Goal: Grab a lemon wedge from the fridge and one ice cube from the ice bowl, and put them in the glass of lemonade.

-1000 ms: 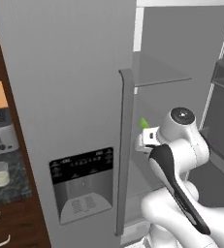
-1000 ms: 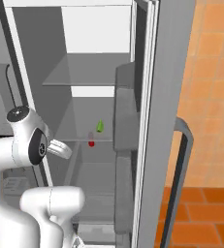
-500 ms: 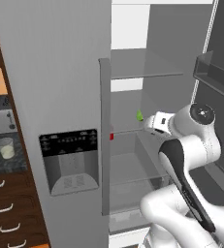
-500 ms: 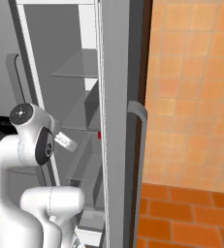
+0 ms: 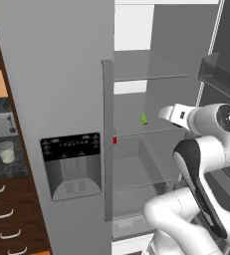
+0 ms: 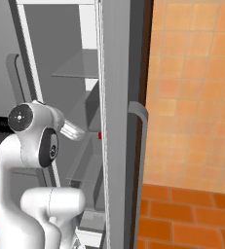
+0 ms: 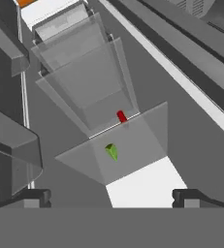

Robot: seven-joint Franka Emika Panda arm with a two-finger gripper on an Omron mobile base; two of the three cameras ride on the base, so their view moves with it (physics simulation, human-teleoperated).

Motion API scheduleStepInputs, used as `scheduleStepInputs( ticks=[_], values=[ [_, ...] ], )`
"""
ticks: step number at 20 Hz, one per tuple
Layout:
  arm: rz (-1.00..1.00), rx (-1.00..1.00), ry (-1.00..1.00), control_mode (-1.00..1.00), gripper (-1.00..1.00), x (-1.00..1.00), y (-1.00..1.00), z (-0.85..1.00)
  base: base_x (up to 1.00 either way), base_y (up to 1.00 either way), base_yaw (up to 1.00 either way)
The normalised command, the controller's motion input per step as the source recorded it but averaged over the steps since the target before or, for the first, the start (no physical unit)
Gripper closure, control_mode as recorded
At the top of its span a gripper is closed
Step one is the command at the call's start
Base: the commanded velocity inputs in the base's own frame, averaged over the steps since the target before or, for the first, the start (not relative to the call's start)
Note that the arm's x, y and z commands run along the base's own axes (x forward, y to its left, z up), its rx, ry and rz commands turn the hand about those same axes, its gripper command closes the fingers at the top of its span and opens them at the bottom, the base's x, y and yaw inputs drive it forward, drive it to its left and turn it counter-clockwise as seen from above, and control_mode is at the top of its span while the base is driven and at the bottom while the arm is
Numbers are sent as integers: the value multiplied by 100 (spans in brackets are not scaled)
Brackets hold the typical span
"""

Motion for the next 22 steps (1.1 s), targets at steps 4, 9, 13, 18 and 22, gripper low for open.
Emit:
scheduleStepInputs(
  ticks=[4,9,13,18,22],
  values=[
    [0,-11,-8,-100,-100,0,0,26,0,0,0],
    [3,-1,15,-100,-100,8,0,4,0,0,0],
    [1,0,10,-100,-100,12,0,0,0,0,0],
    [0,0,13,-100,-100,19,0,0,0,0,0],
    [1,0,10,-100,-100,32,0,-31,0,0,0]
  ],
)
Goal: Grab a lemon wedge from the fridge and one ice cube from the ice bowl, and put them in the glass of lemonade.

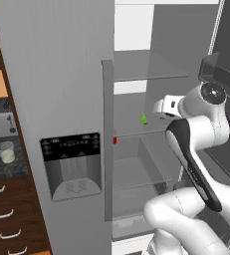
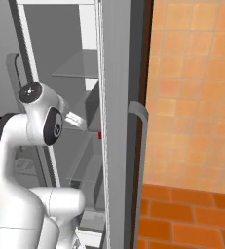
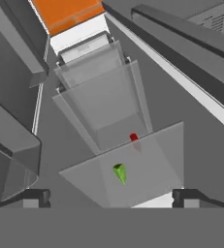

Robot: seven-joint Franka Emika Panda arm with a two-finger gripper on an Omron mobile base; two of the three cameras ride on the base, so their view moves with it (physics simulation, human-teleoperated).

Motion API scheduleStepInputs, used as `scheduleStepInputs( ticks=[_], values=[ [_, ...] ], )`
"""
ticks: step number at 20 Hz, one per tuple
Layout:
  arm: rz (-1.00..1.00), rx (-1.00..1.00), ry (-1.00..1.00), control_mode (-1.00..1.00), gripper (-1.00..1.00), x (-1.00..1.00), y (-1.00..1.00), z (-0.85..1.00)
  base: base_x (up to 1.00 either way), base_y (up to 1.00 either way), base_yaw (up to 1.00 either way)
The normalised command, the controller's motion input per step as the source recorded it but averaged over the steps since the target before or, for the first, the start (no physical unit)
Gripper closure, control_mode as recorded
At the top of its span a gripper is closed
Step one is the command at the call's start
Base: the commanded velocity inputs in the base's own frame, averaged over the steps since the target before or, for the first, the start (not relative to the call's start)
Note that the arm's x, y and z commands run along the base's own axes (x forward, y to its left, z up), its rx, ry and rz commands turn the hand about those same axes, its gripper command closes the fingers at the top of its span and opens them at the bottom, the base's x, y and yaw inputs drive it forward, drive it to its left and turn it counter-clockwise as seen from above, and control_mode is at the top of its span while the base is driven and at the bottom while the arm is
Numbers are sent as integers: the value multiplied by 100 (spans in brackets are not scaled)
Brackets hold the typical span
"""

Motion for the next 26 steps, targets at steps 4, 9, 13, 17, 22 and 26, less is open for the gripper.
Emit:
scheduleStepInputs(
  ticks=[4,9,13,17,22,26],
  values=[
    [8,0,14,-100,-100,55,0,-53,0,0,0],
    [10,0,1,-100,-100,64,-3,-20,0,0,0],
    [8,0,6,-100,-100,71,0,-18,0,0,0],
    [8,-1,12,-100,-100,71,-1,-31,0,0,0],
    [5,-1,14,-100,-100,68,-10,-40,0,0,0],
    [4,-1,12,-100,-100,68,-13,-36,0,0,0]
  ],
)
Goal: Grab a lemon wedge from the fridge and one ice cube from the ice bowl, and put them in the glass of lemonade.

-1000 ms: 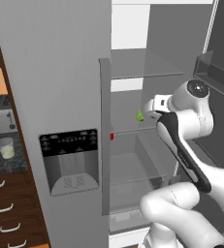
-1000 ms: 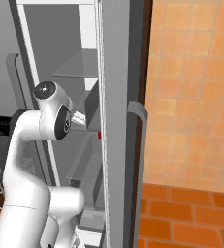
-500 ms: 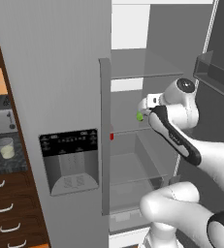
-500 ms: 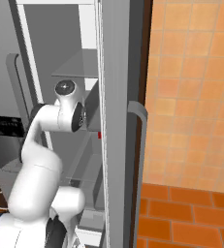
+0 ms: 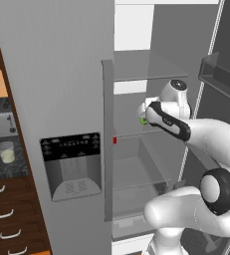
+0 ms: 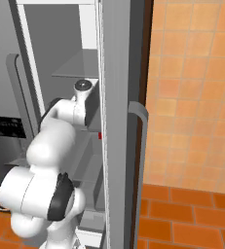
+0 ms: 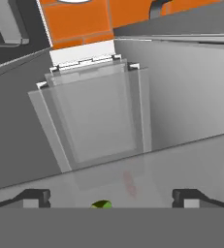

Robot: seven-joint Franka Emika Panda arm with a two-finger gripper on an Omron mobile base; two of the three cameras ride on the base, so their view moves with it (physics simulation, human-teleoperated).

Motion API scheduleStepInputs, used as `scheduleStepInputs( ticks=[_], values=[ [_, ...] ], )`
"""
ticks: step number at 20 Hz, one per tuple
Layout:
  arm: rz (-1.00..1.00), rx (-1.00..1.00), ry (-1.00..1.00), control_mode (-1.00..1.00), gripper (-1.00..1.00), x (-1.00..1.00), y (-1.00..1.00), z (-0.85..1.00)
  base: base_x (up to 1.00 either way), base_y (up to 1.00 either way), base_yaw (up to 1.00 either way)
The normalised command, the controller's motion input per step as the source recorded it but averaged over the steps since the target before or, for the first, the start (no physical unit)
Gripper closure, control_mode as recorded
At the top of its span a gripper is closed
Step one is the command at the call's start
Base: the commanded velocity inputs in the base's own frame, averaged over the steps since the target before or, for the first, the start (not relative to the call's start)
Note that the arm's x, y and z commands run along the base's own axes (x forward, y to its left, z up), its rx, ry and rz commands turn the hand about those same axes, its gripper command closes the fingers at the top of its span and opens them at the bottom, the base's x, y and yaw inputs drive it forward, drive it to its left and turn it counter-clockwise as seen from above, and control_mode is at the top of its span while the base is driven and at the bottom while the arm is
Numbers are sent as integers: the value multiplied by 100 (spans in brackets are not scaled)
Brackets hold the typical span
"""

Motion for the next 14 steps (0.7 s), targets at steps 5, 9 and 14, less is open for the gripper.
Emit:
scheduleStepInputs(
  ticks=[5,9,14],
  values=[
    [6,-5,9,-100,-100,75,0,-35,0,0,0],
    [5,-6,5,-100,-100,66,-9,-43,0,0,0],
    [7,-2,0,-100,-100,66,-8,-34,0,0,0]
  ],
)
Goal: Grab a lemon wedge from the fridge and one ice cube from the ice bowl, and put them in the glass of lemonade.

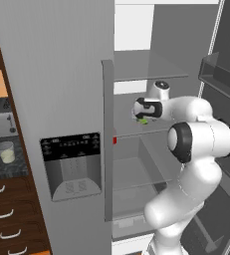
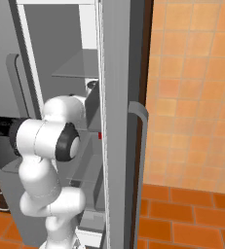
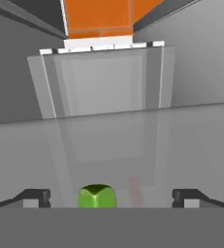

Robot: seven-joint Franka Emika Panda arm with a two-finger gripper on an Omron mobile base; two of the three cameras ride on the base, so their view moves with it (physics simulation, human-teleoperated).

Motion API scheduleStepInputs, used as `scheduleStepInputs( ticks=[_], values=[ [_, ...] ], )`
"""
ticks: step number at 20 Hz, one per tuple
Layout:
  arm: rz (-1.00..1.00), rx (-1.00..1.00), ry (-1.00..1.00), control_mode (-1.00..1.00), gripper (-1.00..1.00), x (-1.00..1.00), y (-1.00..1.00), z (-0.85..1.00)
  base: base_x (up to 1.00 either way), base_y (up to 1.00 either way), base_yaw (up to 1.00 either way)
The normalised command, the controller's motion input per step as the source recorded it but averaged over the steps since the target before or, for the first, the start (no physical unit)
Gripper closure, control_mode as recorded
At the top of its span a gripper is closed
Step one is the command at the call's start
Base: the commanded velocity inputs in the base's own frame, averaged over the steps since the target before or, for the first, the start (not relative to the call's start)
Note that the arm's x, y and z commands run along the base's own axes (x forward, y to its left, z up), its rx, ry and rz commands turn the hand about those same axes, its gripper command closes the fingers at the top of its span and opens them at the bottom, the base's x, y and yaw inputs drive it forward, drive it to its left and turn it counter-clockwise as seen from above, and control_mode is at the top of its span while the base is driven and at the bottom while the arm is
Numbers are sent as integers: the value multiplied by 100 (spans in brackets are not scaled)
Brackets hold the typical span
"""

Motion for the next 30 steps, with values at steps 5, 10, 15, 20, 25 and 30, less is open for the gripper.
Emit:
scheduleStepInputs(
  ticks=[5,10,15,20,25,30],
  values=[
    [6,-5,0,-100,-100,53,-2,-36,0,0,0],
    [5,-4,0,-100,-100,49,0,-29,0,0,0],
    [1,-3,0,-100,100,13,-5,-25,0,0,0],
    [0,2,-7,-100,100,-16,-22,-8,0,0,0],
    [0,3,-13,-100,100,-27,-6,0,0,0,0],
    [-1,5,-19,-100,100,-33,4,24,0,0,0]
  ],
)
